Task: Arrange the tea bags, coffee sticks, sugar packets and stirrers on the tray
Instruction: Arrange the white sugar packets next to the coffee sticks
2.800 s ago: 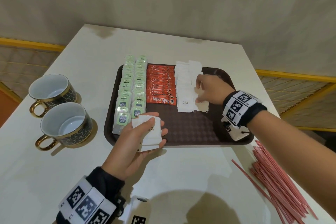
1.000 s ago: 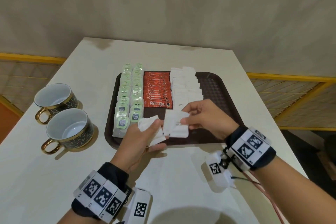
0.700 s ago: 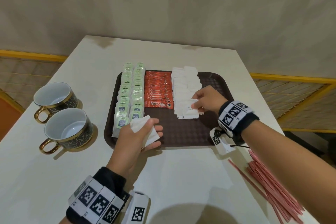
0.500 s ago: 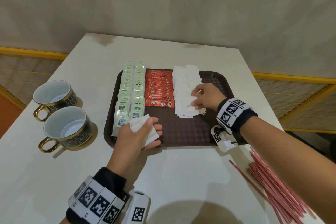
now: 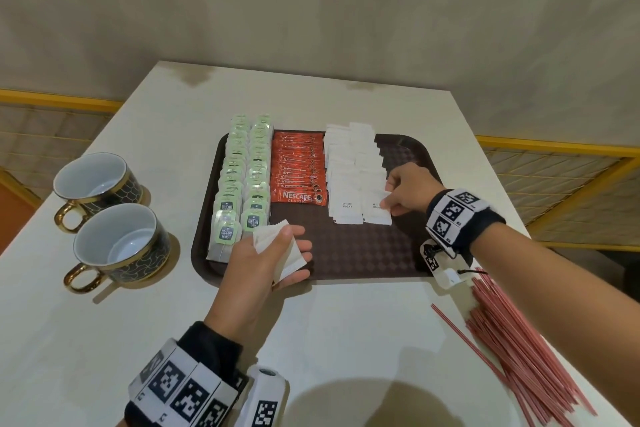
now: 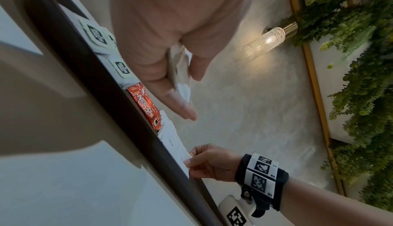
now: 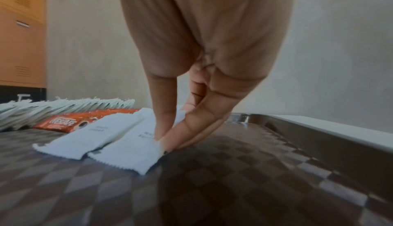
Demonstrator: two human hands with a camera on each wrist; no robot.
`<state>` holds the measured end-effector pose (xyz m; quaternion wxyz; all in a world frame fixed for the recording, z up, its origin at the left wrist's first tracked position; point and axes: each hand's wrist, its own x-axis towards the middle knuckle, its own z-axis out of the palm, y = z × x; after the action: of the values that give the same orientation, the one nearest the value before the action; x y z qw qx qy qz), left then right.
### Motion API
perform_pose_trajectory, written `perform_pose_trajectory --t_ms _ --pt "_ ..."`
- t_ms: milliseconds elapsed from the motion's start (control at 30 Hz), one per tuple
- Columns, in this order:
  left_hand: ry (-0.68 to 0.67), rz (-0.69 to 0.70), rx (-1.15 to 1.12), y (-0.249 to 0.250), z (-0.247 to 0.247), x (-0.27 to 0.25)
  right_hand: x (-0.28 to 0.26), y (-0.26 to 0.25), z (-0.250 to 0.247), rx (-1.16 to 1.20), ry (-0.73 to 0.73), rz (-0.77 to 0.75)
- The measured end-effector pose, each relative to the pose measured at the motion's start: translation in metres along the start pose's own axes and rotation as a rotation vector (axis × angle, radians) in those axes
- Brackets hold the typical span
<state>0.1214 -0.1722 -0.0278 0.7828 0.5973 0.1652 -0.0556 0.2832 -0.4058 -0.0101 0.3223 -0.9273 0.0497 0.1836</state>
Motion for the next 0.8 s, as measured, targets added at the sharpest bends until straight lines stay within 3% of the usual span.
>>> perform_pose_trajectory --t_ms 200,333,500,700,800 --pt "0.028 -0.008 -0.008 0.000 -0.002 -0.001 -0.010 -0.002 0.001 -0.134 0.074 -0.123" --pt "0.026 -0.015 -0.019 0.002 -0.002 -0.001 -0.014 -0.005 0.015 -0.288 -0.015 -0.252" --pt "0.014 -0.071 -0.102 0.006 0.002 -0.002 -0.006 -0.005 0.016 -0.310 -0.035 -0.267" --pt "-0.114 -0.221 -0.294 0.018 0.008 -0.001 -0.011 -0.017 0.007 -0.359 -0.065 -0.256" --pt "-0.212 -0.231 -0.282 0.024 0.011 -0.002 -0.030 -0.032 -0.002 -0.198 -0.015 -0.325"
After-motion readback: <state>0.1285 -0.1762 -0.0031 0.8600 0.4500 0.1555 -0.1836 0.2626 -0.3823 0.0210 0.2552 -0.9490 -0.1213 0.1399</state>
